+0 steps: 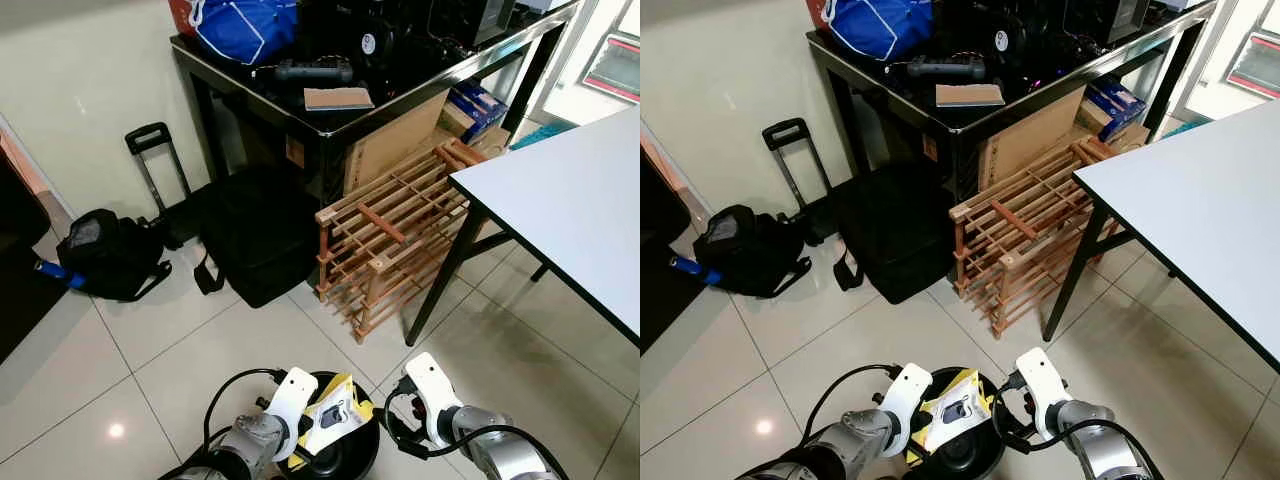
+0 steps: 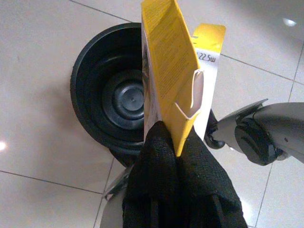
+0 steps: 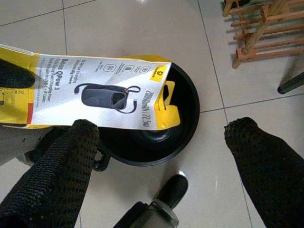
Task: Picking trash to rubbish bin
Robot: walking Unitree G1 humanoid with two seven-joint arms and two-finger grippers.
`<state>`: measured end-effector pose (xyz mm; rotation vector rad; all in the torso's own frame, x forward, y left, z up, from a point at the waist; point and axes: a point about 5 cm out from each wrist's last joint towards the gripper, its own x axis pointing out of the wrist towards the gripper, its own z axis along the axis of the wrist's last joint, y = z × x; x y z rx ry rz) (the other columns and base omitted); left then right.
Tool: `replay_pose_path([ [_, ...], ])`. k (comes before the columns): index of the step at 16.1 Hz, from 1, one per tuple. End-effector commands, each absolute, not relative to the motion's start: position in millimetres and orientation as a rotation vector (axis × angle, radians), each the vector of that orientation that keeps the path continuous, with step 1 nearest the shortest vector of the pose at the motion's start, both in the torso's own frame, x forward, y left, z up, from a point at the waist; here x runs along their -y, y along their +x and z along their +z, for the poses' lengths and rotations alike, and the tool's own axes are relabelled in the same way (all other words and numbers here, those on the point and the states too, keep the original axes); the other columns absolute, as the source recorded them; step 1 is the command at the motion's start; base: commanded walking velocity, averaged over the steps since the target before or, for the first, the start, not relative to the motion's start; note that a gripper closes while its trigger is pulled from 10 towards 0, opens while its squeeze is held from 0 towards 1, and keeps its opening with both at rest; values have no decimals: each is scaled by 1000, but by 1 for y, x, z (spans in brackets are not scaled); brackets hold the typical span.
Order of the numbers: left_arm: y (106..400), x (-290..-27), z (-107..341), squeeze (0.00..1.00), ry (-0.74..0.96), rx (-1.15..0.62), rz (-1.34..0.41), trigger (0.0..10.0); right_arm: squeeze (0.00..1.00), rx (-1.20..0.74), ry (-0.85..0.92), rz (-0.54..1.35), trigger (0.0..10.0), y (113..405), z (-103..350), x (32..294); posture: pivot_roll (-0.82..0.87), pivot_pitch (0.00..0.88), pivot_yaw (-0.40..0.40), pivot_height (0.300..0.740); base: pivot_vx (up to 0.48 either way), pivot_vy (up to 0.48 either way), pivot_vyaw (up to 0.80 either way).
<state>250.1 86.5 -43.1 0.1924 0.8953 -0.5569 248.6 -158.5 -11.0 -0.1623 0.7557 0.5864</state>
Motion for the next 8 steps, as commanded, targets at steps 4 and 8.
replay_pose_path([
  [4, 243, -87, -48, 0, 180, -920, -563, 10000, 0, -766, -160, 602, 10000, 245, -11, 159, -104, 146, 39, 740, 0, 0, 0],
  [8, 242, -87, -49, 0, 182, -920, -563, 10000, 0, -771, -159, 611, 10000, 244, -12, 157, -103, 141, 39, 740, 0, 0, 0],
])
